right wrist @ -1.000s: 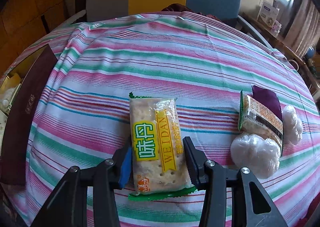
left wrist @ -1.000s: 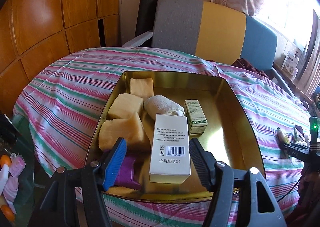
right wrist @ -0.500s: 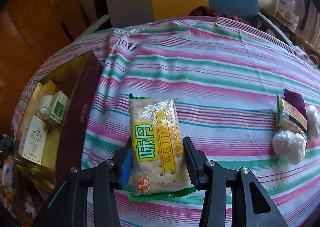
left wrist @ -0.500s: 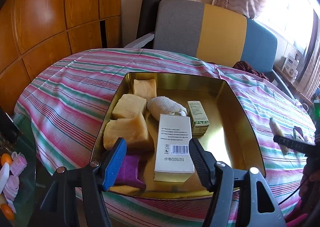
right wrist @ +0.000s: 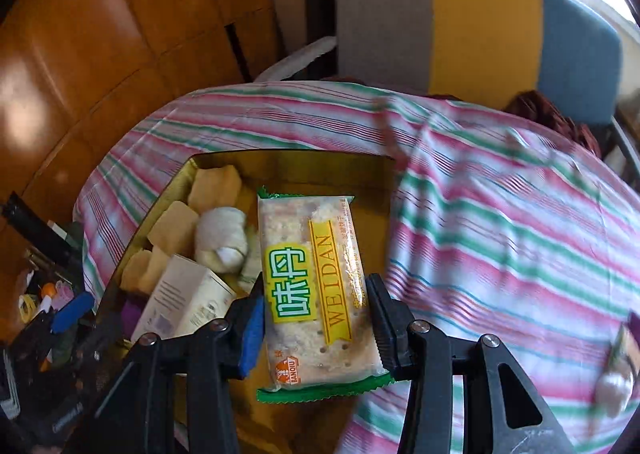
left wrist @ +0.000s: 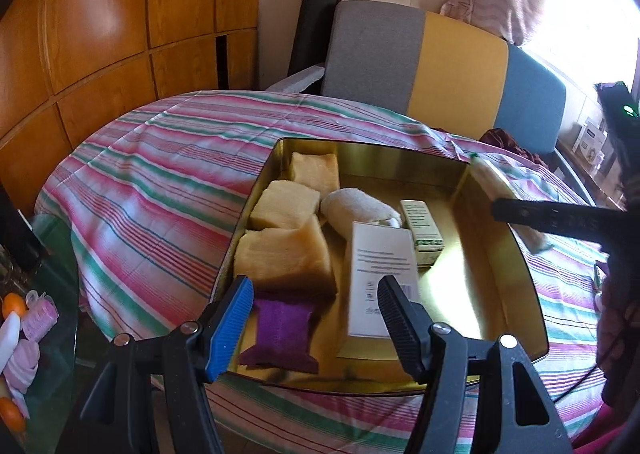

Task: Organize objects
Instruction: 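Carry the WEIDAN packet into the gold tray and open the right gripper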

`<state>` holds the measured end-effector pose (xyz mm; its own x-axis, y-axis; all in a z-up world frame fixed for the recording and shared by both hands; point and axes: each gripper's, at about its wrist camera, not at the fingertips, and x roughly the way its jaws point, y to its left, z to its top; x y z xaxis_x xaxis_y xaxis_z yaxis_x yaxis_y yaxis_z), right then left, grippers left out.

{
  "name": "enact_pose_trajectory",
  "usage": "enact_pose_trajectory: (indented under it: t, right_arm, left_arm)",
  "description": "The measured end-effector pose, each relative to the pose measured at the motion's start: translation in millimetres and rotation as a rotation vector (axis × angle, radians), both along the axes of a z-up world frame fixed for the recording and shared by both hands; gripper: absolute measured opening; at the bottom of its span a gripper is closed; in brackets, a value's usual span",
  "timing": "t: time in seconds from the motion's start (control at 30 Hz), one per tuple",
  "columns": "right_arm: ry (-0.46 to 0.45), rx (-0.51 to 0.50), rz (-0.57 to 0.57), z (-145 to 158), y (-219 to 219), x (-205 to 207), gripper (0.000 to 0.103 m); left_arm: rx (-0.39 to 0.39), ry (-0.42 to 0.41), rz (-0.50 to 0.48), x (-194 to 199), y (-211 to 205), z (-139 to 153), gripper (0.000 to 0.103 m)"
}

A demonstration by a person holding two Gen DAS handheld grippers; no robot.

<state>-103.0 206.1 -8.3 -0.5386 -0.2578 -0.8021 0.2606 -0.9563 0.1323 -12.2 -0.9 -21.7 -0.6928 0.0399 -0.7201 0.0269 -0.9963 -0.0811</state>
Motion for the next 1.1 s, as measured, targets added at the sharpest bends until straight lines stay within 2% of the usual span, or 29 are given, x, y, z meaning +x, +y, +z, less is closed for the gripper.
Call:
enact_pose_trajectory:
  t: [0.33, 0.43, 0.63, 0.83, 1.1]
  right_arm:
    - [-0.090, 0.094, -0.062, -39.2, -24.9, -56.7, 0.048]
    - [-0.096, 0.083, -0.081, -42.4, -20.2, -62.6, 0.056]
    - [-0.066, 0.062, -0.093, -35.8, -8.5, -53.1, 0.058]
    - [0.009, 0.040, -0.105, -18.2, 9.6, -26.4, 0.064]
    - [0.062, 0.028, -0.224, 2.4, 89.6, 23.1, 0.073]
  left_arm:
    - [0.049, -0.016, 0.039, -2.8, -20.5, -8.1, 0.065]
    - [0.077, -0.031, 0.035, -4.6, -24.3, -10.9, 0.065]
    - [0.074, -0.035, 0.023, -5.8, -22.0, -13.7, 0.065]
    - [0.063, -0.014, 0.020, -5.1, -18.2, -6.5, 0.065]
    - [0.041, 0.040, -0.085, -10.0, 15.6, 17.0, 0.065]
